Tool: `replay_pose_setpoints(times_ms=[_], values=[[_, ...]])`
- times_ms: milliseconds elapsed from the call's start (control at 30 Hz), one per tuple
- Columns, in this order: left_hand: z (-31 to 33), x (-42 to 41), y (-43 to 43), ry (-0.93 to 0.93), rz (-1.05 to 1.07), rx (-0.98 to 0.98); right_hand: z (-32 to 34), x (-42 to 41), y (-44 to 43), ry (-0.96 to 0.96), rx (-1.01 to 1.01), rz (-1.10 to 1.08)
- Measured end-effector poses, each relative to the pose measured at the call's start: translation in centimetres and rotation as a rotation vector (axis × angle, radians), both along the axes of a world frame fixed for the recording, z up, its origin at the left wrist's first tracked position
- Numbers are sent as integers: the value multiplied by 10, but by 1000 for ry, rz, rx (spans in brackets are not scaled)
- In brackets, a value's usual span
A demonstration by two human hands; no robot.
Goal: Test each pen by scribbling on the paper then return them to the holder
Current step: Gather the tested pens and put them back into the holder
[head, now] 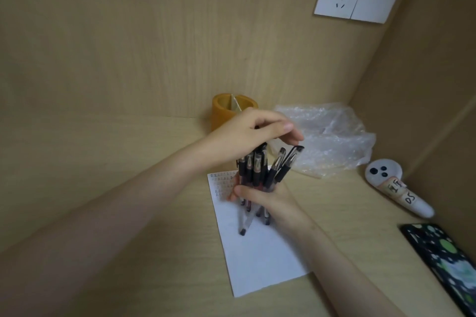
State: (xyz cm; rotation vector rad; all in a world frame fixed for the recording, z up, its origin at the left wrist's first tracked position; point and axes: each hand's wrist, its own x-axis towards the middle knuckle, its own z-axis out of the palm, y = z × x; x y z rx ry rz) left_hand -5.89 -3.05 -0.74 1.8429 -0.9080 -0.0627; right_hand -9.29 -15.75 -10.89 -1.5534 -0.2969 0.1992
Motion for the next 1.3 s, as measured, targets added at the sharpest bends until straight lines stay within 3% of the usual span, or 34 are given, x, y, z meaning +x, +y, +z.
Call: replay_pose_setpoints(times_ms=[167,333,500,833,1133,1300], values=[[-3,4,-1,-7,20,9,1,1,2,-8,-33,-15],[0,-2,-2,72,-111,62,-3,5,-2,-4,-98,-17],[3,3,-3,-1,-61,184,-4,6,-1,-3,17,30],[0,4,6,-42,86,34,-7,6,4,-38,103,-51],[-19,-3,15,-20,128,-7,-9,6,4,-36,123,-60],[-22,-4,13,-48,123,70,-8,6,5,-31,111,-61]])
